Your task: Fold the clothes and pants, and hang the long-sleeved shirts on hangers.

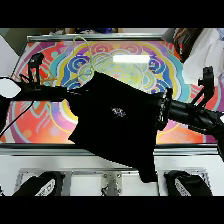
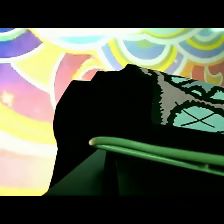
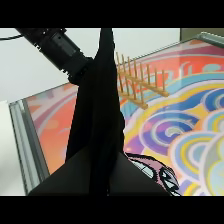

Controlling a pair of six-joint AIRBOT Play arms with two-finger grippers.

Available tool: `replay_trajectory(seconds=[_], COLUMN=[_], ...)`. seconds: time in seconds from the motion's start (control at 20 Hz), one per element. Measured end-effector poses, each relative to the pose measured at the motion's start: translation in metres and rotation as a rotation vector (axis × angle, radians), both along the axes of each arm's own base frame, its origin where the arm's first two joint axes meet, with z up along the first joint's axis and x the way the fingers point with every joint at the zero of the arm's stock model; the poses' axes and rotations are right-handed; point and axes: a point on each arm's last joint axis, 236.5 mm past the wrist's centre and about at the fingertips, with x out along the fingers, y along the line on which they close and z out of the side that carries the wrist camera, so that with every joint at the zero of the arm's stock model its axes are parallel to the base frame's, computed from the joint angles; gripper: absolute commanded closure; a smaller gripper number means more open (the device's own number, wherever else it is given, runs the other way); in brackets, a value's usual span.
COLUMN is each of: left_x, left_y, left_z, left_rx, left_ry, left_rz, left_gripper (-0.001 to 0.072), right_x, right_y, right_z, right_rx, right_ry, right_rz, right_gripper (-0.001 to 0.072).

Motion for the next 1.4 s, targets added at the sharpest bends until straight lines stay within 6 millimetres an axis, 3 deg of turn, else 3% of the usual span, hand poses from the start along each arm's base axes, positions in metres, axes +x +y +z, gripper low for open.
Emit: replay_trajectory(seconds=[0.5, 0.7, 0.85, 1.2, 1.4], left_x=[0.002, 0.003, 0.009, -0.001, -0.022], left_y=[0.043, 0.045, 0.031, -0.009, -0.030], left_z=[-0.008, 0.000, 0.033, 0.150, 0.182], left_rx=[0.015, 0.025, 0.042, 0.032, 0.027], left_ry=[0.039, 0.025, -0.054, -0.321, -0.368], left_rz=[0.078, 0.068, 0.019, -0.092, -0.168], left_gripper=[0.0687, 0.0687, 0.0688, 0.0688, 0.0688], right_x=[-0.006, -0.003, 0.005, 0.023, 0.039], right_y=[0.000, -0.001, -0.005, -0.015, -0.025], right_z=[0.002, 0.003, 0.005, 0.000, 0.002], right_rx=[-0.014, -0.011, -0.001, -0.009, 0.014], right_ry=[-0.030, -0.031, -0.027, 0.005, 0.029], right_rz=[0.008, -0.007, -0.046, -0.130, -0.209], right_gripper=[0.0703, 0.0703, 0.0703, 0.0703, 0.0703])
